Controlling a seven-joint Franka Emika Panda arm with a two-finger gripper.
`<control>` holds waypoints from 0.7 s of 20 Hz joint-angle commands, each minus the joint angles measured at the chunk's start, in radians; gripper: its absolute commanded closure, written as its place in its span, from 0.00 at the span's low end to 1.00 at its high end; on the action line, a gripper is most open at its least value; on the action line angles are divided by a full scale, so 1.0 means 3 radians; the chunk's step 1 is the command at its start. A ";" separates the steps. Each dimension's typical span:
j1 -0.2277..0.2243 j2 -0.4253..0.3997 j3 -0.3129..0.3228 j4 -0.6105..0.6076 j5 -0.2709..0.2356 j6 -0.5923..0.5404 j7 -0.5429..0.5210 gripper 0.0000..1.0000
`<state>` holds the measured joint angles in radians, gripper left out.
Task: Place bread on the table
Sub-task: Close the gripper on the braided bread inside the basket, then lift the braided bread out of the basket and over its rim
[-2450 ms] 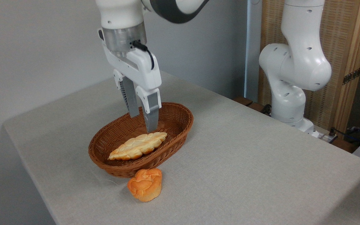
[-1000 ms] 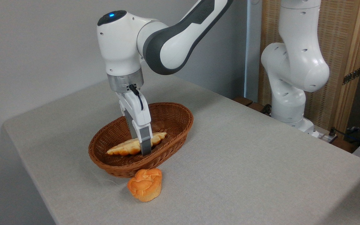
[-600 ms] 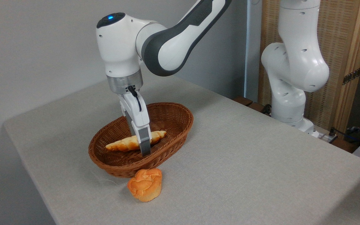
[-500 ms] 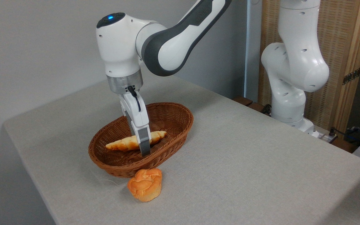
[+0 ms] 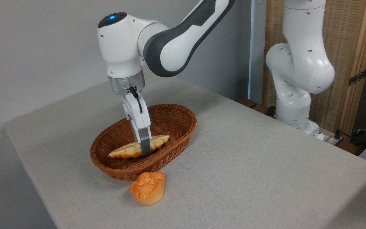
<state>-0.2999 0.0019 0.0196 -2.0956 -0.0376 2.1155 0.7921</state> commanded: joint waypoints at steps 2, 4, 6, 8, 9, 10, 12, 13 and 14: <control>-0.0049 -0.0027 0.0011 -0.0030 0.0013 0.0046 0.0034 0.69; -0.0049 -0.0032 0.0011 -0.0025 0.0013 0.0046 0.0029 0.69; -0.0054 -0.0047 0.0011 -0.0015 0.0008 0.0041 0.0024 0.69; -0.0054 -0.0052 0.0011 -0.0015 0.0008 0.0030 0.0034 0.69; -0.0054 -0.0052 0.0011 -0.0015 0.0008 0.0025 0.0034 0.69; -0.0054 -0.0052 0.0011 -0.0015 0.0008 0.0020 0.0034 0.69; -0.0049 -0.0063 0.0011 -0.0015 0.0008 0.0020 0.0034 0.69; -0.0054 -0.0083 0.0011 -0.0010 0.0008 0.0020 0.0029 0.69; -0.0049 -0.0083 0.0011 -0.0005 0.0008 0.0020 0.0024 0.69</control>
<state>-0.3091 -0.0038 0.0196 -2.0935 -0.0376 2.1155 0.7921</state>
